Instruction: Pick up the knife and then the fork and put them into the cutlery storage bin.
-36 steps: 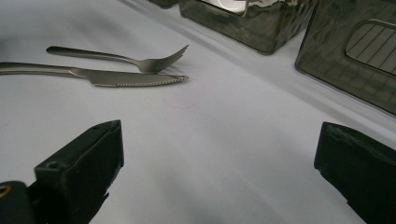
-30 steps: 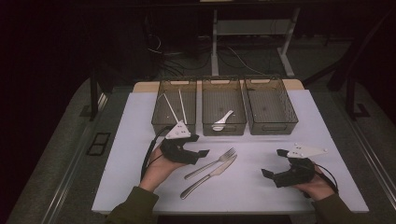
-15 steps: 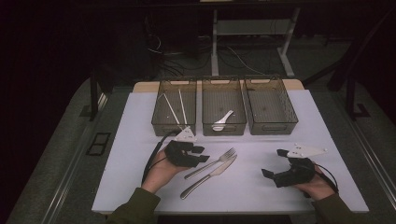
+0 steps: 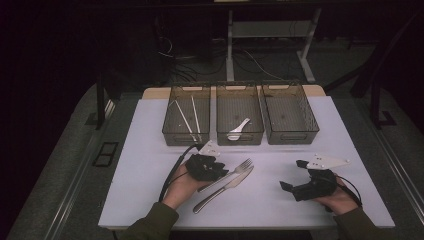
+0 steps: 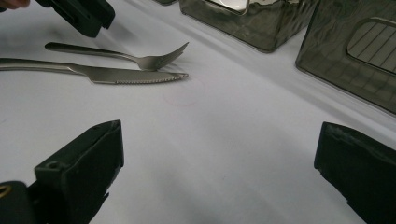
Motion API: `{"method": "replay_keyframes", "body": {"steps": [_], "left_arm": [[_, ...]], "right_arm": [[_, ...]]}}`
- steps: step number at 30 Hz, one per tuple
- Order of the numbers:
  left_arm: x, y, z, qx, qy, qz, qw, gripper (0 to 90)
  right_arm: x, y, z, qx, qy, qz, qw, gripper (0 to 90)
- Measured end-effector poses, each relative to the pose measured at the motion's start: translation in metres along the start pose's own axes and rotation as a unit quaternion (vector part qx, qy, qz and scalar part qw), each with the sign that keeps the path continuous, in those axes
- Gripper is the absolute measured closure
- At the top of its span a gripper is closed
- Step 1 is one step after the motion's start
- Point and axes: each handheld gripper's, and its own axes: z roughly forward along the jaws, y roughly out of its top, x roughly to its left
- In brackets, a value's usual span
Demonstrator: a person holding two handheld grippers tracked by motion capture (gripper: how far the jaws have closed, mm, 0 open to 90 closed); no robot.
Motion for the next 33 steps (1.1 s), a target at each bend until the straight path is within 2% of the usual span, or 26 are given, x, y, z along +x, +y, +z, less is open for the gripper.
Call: {"method": "replay_keyframes", "body": {"steps": [1,3,7,11,12,13,19,21,22,29,33], "left_arm": [[-0.001,-0.001,0.001,-0.004,-0.002,-0.01,0.9999,71.5],[-0.003,-0.001,0.003,0.0,0.005,-0.003,1.0,72.9],[-0.004,-0.003,0.009,-0.003,0.006,-0.007,1.0,76.0],[-0.003,-0.004,0.014,0.008,0.011,0.006,0.9999,76.4],[-0.004,-0.005,0.015,0.008,0.01,-0.003,0.9999,76.6],[-0.003,-0.005,0.015,0.009,0.012,0.004,0.9999,76.7],[-0.003,-0.007,0.018,0.017,0.011,0.002,0.9998,79.2],[-0.004,-0.009,0.021,0.016,0.014,0.009,0.9997,79.7],[-0.006,-0.01,0.02,0.014,0.016,0.0,0.9998,80.6],[-0.011,-0.011,0.021,0.01,0.032,0.029,0.999,83.6],[-0.01,-0.011,0.021,0.007,0.029,0.028,0.9992,84.4]], "right_arm": [[0.0,0.0,0.0,0.0,0.0,0.0,1.0,1.5],[0.0,0.0,0.0,-0.001,0.0,-0.001,1.0,1.5],[0.0,0.0,0.0,0.0,0.0,0.0,1.0,1.5],[0.0,0.0,0.0,0.0,0.0,0.0,1.0,1.5],[0.0,0.0,0.0,0.0,0.0,0.0,1.0,1.5],[0.0,0.0,0.0,0.0,0.0,0.0,1.0,1.5],[0.0,0.0,0.0,0.0,0.0,0.0,1.0,1.5],[0.0,0.0,0.0,0.0,0.0,0.0,1.0,1.5],[0.0,0.0,0.0,0.0,0.0,0.0,1.0,1.5],[0.0,0.0,0.0,0.0,0.0,-0.001,1.0,1.5],[0.0,0.0,0.0,0.0,-0.001,0.0,1.0,1.5]]}}
